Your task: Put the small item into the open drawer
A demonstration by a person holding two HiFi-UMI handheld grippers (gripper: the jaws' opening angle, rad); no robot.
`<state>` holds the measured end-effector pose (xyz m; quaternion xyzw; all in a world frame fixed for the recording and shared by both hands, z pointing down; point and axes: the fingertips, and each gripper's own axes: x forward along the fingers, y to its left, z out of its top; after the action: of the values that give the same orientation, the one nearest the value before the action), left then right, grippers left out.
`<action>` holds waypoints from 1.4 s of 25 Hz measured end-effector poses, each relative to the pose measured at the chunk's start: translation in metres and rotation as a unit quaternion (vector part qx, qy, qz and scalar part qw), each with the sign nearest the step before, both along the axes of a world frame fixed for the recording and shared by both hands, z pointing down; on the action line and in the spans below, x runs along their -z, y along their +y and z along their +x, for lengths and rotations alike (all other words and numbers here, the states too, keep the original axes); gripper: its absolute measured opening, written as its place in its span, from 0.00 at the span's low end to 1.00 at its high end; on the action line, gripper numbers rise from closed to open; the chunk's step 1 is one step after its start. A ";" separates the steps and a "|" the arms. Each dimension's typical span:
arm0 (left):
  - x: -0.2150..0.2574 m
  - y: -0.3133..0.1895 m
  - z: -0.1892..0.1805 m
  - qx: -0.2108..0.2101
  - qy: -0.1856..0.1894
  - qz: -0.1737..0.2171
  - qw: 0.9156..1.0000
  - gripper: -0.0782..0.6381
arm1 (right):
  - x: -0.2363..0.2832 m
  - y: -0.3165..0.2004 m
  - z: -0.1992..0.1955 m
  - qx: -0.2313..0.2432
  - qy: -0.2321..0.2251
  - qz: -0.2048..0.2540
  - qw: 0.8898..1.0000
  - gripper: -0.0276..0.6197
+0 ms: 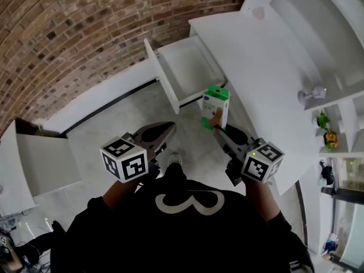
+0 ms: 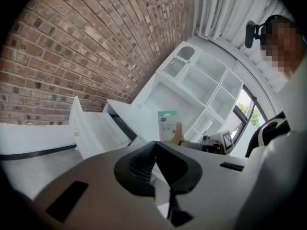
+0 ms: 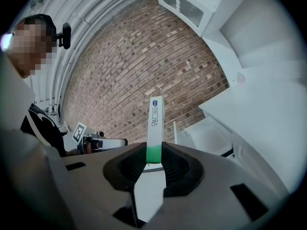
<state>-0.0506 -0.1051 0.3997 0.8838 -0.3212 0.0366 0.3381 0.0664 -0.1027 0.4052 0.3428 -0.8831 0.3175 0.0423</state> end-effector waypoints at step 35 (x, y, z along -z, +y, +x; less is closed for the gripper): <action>-0.022 -0.164 -0.088 0.094 -0.017 -0.031 0.995 0.11 | -0.085 -0.215 -0.072 0.042 0.124 -0.052 0.990 0.19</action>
<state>-0.1381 -0.2687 0.4214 0.8380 -0.4078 0.0296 0.3614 -0.0053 -0.3176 0.4903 0.3396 -0.8667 0.3162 0.1830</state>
